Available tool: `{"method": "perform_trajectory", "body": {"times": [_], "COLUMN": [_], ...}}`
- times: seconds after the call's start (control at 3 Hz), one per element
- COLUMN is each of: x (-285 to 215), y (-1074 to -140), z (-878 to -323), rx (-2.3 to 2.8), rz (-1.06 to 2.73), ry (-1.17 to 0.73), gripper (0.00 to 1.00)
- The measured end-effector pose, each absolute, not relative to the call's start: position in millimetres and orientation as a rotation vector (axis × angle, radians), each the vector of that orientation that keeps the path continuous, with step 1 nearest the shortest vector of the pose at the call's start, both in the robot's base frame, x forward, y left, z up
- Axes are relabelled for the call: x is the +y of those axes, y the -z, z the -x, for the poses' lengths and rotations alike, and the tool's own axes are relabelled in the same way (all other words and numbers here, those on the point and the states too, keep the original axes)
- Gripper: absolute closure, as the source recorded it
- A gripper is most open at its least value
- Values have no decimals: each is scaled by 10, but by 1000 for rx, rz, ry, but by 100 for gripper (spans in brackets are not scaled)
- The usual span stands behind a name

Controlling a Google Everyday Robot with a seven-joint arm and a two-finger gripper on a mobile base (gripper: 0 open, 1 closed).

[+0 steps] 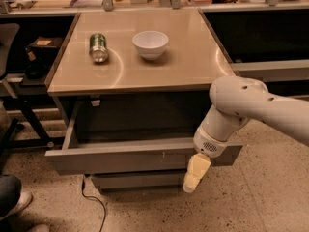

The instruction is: Open top drawer

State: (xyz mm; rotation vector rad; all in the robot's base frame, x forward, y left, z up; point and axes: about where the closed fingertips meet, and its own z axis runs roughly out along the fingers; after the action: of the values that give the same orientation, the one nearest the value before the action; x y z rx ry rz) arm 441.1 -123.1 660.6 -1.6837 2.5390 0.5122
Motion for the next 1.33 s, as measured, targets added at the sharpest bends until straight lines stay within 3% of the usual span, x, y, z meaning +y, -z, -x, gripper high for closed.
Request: {"method": "perform_trajectory", "body": {"times": [0.67, 1.33], "x": [-1323, -1724], "y": [-6651, -6725], "z": [-4347, -4022], "rx": [2550, 2623], "rz": [1681, 1607], "ry": [-534, -563], "gripper": [0, 0]}}
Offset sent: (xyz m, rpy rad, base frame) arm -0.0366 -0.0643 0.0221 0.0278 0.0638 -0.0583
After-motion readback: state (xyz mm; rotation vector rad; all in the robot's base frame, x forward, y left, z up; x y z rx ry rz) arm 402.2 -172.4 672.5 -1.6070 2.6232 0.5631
